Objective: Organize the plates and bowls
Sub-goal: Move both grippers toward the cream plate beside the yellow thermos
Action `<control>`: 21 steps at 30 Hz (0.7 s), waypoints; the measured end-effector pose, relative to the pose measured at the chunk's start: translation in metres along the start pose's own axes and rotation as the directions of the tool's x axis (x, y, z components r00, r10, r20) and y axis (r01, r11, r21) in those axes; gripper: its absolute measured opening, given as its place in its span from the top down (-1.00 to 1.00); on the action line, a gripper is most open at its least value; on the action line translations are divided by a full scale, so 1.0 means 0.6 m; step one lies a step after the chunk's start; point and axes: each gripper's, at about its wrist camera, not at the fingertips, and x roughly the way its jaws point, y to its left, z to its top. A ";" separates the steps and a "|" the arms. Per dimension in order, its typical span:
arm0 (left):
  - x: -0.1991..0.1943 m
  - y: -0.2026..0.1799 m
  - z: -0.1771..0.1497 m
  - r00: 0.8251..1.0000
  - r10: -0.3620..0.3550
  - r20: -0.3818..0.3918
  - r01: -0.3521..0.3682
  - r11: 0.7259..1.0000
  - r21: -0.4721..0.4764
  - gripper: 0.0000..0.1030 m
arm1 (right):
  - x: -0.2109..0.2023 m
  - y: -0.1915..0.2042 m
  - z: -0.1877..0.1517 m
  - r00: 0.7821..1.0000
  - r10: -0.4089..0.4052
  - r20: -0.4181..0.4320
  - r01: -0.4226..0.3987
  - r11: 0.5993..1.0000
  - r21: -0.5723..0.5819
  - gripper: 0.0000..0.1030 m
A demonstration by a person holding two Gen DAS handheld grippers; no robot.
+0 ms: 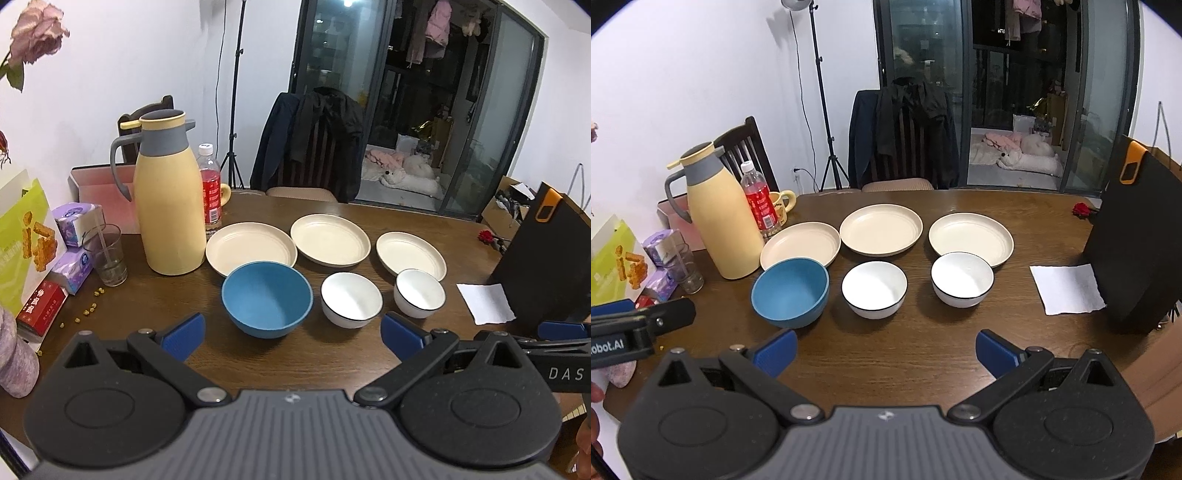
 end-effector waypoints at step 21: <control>0.152 0.084 0.067 0.994 0.055 -0.093 -0.063 0.994 -0.085 -1.00 | 0.180 0.055 0.095 0.994 0.073 -0.081 -0.078 0.995 -0.061 -1.00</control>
